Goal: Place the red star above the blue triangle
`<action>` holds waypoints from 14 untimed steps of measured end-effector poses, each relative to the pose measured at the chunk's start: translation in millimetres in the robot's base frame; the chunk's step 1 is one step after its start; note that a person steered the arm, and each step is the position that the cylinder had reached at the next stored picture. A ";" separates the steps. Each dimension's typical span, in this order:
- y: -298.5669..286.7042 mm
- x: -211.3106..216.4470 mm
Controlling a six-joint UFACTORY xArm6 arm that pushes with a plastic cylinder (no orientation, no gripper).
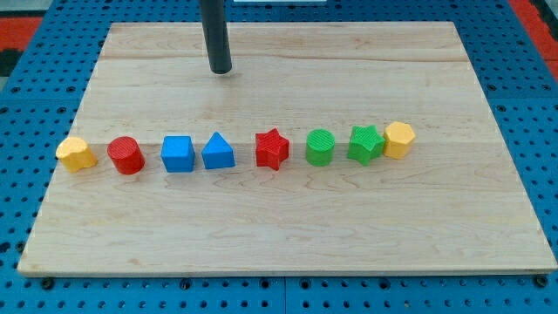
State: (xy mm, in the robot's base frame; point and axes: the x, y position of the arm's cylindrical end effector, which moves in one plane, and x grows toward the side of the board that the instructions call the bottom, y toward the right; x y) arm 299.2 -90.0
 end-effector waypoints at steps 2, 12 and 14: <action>-1.8 0.0; 53.4 83.4; 48.2 73.7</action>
State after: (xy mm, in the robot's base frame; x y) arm 372.9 -41.7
